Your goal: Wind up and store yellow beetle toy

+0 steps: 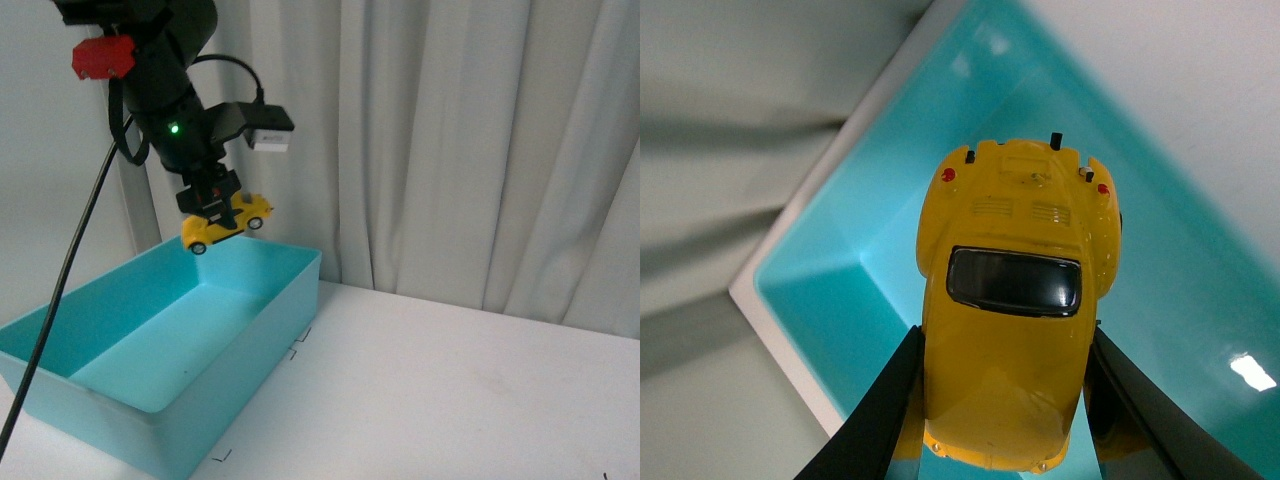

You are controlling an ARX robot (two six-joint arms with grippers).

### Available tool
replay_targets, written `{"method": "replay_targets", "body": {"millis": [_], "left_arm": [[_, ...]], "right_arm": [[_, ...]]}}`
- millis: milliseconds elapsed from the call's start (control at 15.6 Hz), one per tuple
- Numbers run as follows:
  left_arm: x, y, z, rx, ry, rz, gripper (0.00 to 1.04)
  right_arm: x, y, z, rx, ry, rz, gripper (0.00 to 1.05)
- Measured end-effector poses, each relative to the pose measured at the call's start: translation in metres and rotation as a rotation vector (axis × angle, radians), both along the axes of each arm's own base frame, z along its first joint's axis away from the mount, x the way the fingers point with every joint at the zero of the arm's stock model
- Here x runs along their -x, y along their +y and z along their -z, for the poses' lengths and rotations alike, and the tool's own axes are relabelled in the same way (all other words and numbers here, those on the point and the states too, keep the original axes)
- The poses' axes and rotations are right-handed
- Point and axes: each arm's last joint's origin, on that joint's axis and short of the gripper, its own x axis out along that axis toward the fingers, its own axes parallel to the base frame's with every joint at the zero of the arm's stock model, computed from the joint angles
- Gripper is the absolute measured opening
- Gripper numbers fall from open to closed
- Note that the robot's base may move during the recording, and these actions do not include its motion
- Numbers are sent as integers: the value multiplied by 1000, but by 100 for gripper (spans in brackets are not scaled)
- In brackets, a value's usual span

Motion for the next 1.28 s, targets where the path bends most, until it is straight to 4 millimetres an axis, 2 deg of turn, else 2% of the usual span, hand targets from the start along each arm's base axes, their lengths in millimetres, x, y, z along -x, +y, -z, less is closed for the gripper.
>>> {"method": "replay_targets", "body": {"millis": [64, 192, 384, 448, 704, 1024, 1088, 1152, 1280], "left_arm": [[-10, 24, 26, 19, 14, -215, 38], [-12, 28, 52, 49, 59, -338, 38], [-10, 31, 107, 49, 160, -489, 38], [-10, 34, 116, 41, 161, -511, 38], [-14, 44, 126, 39, 81, -586, 38], [-5, 39, 141, 37, 118, -574, 38], [-5, 37, 142, 46, 121, -567, 41], [-5, 36, 142, 62, 126, -557, 56], [-5, 34, 140, 69, 125, -543, 73]], "right_arm": [[0, 0, 0, 0, 0, 0, 98], [0, 0, 0, 0, 0, 0, 98], [0, 0, 0, 0, -1, 0, 98], [0, 0, 0, 0, -1, 0, 98], [0, 0, 0, 0, 0, 0, 98], [0, 0, 0, 0, 0, 0, 98], [0, 0, 0, 0, 0, 0, 98], [0, 0, 0, 0, 0, 0, 98], [0, 0, 0, 0, 0, 0, 98]]}}
